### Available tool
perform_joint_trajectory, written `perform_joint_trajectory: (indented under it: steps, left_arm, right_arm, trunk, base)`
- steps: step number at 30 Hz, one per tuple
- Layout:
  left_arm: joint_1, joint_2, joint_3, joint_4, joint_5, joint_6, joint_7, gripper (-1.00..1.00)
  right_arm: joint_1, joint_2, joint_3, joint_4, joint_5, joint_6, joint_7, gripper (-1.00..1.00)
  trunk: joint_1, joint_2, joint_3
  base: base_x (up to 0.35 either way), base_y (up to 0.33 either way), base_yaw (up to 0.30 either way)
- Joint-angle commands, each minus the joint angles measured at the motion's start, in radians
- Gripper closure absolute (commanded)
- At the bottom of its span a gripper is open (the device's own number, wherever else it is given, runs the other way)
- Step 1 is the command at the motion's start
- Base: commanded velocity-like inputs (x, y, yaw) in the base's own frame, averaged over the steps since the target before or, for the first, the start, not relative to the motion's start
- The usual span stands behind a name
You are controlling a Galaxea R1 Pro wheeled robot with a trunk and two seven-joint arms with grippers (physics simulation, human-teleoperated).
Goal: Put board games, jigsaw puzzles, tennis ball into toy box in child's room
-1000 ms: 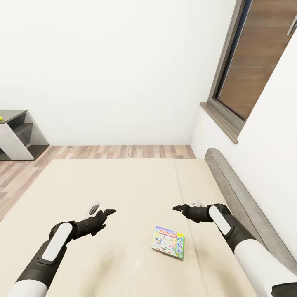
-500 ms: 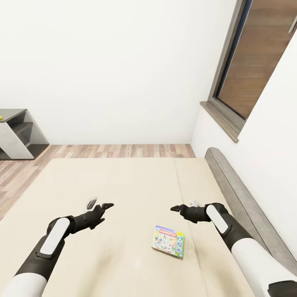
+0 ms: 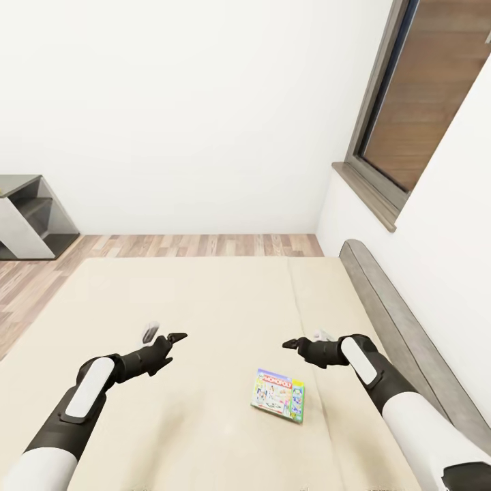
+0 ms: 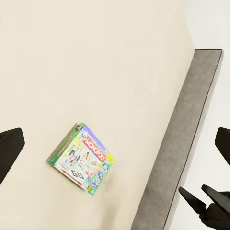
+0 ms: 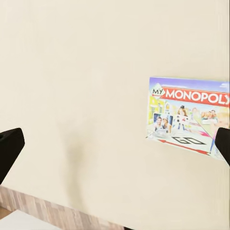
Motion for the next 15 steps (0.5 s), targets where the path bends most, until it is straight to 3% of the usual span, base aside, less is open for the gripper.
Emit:
perform_joint_trajectory:
  steps: [1,15]
  left_arm:
    - [-0.001,0.000,0.002,-0.001,0.007,0.005,0.005,-1.00]
    - [-0.003,0.000,0.003,0.000,0.008,0.005,0.005,-1.00]
  right_arm:
    - [-0.002,-0.004,0.001,0.000,0.008,0.002,0.007,-1.00]
    - [-0.011,-0.030,-0.009,0.005,0.007,0.003,0.004,-1.00]
  trunk:
    - [0.001,-0.002,-0.003]
    - [0.001,-0.002,-0.026]
  base:
    - [0.000,0.000,0.000]
    - [0.000,0.000,0.000]
